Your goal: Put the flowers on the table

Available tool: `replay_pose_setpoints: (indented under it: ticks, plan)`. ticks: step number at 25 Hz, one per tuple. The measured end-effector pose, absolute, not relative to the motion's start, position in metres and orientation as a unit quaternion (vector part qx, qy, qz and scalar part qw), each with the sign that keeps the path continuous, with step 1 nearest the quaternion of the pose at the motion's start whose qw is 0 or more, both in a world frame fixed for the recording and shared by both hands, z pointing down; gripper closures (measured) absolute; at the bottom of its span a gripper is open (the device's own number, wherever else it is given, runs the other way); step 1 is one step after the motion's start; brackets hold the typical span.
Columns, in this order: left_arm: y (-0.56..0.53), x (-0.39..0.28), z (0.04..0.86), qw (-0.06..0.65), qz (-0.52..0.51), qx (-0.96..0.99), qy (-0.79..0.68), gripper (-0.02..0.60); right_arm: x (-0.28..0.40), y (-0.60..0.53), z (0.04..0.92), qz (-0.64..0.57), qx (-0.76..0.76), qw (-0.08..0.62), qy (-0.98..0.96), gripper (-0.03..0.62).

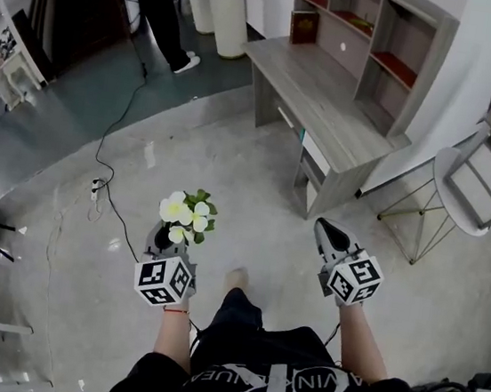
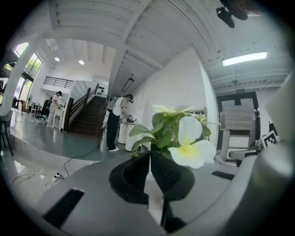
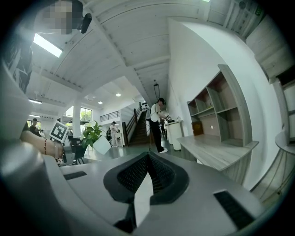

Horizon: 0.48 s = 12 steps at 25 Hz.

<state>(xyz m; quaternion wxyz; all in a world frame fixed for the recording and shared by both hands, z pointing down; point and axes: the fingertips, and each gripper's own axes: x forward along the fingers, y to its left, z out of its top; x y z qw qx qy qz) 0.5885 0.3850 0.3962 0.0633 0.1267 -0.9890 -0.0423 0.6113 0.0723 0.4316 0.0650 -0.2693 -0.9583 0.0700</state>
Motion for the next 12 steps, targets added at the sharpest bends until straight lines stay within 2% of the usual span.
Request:
replay_pose_setpoints:
  ticks: [12]
  plan:
    - [0.429,0.441,0.410,0.088,-0.052,0.154,-0.983,0.571,0.484,0.121,0.440,0.073,-0.244,0.096,-0.962,0.583]
